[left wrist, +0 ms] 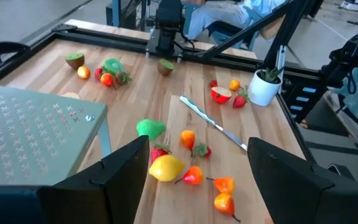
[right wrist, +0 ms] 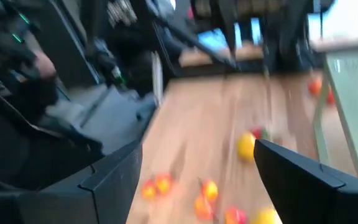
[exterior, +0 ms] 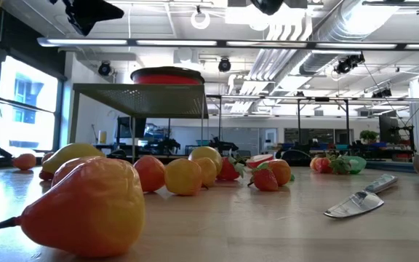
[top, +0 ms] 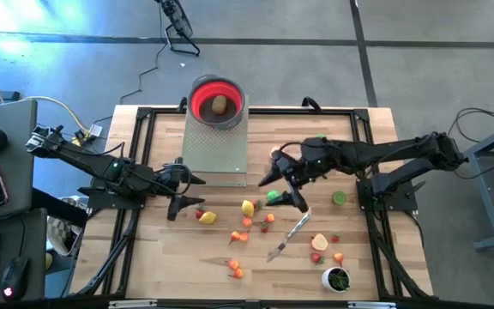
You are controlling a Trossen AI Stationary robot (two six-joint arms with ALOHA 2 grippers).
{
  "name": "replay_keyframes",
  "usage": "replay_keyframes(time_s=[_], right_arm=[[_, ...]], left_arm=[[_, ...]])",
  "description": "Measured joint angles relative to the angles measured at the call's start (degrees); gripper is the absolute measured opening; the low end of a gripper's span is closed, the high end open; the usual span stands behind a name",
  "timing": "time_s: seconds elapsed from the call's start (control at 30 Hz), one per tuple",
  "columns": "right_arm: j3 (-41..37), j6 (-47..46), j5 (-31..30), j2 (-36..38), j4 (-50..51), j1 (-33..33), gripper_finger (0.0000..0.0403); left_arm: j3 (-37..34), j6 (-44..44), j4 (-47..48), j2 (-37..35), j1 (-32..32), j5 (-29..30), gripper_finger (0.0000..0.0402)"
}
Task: Pick & Place Fruit
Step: Put the half apple into the red strainer on the shelf
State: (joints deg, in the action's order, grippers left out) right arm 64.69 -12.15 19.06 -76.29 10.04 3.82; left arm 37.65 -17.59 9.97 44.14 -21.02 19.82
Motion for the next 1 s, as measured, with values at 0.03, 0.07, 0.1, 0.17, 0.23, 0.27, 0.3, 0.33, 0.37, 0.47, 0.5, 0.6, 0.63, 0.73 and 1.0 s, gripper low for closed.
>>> replay_keyframes(time_s=[0.03,0.07,0.1,0.17,0.23,0.27,0.3,0.33,0.37,0.47,0.5,0.6,0.63,0.73,1.0], right_arm=[[0.00,-0.06,-1.12,0.00,2.14,0.48,0.0301],[0.00,-0.08,-2.52,0.00,4.25,1.03,0.0301],[0.00,-0.08,-3.88,0.00,6.38,1.56,0.0301],[0.00,-0.10,-6.99,0.00,10.47,2.72,0.0301],[0.00,-0.16,-10.05,-0.02,13.78,3.68,0.0301],[0.00,-0.17,-11.39,-0.02,14.96,4.06,0.0301],[0.00,-0.21,-12.69,-0.02,15.71,4.34,0.0301],[0.00,-0.21,-13.83,-0.02,16.15,4.51,0.0301],[0.00,-0.23,-14.72,-0.02,16.35,4.58,0.0301],[0.00,-0.25,-16.16,-0.02,16.22,4.54,0.0301],[0.00,-0.25,-16.69,-0.02,16.18,4.54,0.0301],[0.00,-0.21,-19.25,-0.02,16.16,4.54,0.0301],[0.00,-0.32,-20.01,-0.02,16.14,4.54,0.0301],[0.00,-2.97,-22.11,-0.02,16.15,4.54,0.0301],[0.00,-10.24,-24.95,-0.02,14.23,4.41,0.0301]], left_arm=[[0.02,-0.84,0.83,0.00,0.00,-0.33,0.0267],[0.02,-2.02,1.70,0.00,0.00,-1.23,0.0267],[0.02,-3.14,2.29,0.00,0.00,-1.93,0.0267],[0.02,-3.89,3.21,0.00,-0.01,-2.77,0.0267],[0.02,-3.92,3.64,0.00,-0.02,-2.77,0.0267],[0.02,-3.91,3.65,0.00,-0.02,-2.75,0.0267],[0.02,-3.75,3.51,0.00,0.00,-2.50,0.0267],[0.02,-3.56,3.49,0.00,0.00,-1.88,0.0267],[0.02,-3.38,3.51,0.00,0.00,-1.03,0.0267],[0.02,-2.74,3.49,0.00,0.00,0.61,0.0267],[0.02,-2.47,3.46,0.00,0.00,1.07,0.0267],[0.02,-2.26,3.44,0.00,0.00,2.65,0.0267],[0.02,-2.24,3.46,0.00,0.00,3.20,0.0267],[0.02,-2.65,3.46,0.00,0.00,3.61,0.0267],[0.02,-7.10,3.46,0.00,0.00,3.73,0.0267]])
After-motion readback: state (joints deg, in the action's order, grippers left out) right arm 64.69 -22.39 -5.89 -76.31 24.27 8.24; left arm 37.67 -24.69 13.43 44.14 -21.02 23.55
